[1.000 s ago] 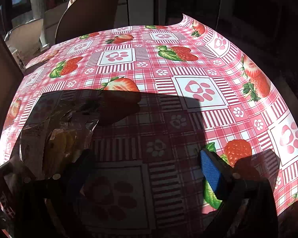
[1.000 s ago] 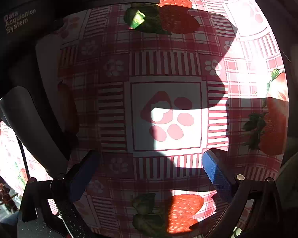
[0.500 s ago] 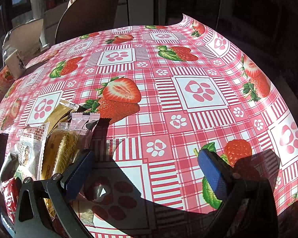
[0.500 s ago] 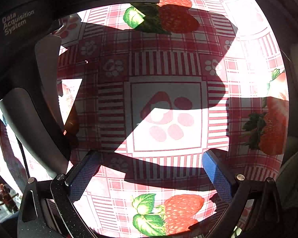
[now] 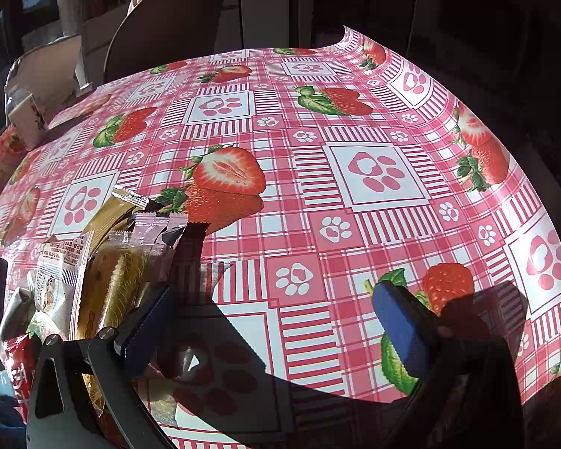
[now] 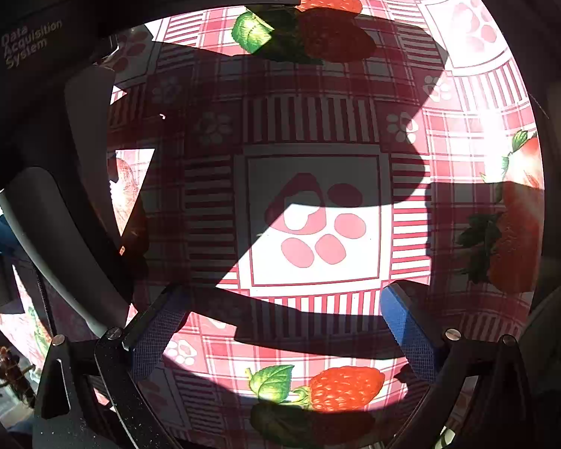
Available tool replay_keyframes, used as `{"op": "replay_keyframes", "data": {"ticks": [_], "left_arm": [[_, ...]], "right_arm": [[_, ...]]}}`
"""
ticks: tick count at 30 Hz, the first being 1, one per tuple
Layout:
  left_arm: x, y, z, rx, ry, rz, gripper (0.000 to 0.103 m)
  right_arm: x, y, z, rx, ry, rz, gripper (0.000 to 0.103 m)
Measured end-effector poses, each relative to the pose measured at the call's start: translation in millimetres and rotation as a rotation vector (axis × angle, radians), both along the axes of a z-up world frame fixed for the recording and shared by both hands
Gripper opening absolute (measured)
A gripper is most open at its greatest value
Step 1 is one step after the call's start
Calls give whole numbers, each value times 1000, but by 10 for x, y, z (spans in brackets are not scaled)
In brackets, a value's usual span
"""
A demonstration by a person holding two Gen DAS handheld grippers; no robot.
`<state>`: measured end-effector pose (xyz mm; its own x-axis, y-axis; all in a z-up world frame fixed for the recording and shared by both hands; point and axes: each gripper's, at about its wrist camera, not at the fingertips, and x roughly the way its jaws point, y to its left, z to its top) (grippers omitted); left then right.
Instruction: Organize snacks
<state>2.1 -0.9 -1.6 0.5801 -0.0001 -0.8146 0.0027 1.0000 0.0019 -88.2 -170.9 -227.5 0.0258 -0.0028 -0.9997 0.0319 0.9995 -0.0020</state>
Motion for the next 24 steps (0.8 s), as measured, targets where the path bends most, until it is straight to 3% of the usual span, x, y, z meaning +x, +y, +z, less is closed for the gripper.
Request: {"op": "replay_keyframes", "data": {"ticks": [18,24], "left_arm": [[0,-1,-2,0,0,0,103],[-1,-2,-8,0,0,0,103]], "right_arm": [[112,-48,-3,14,-6,-2,103],[174,-44,-27,-2,37,-3,103]]}}
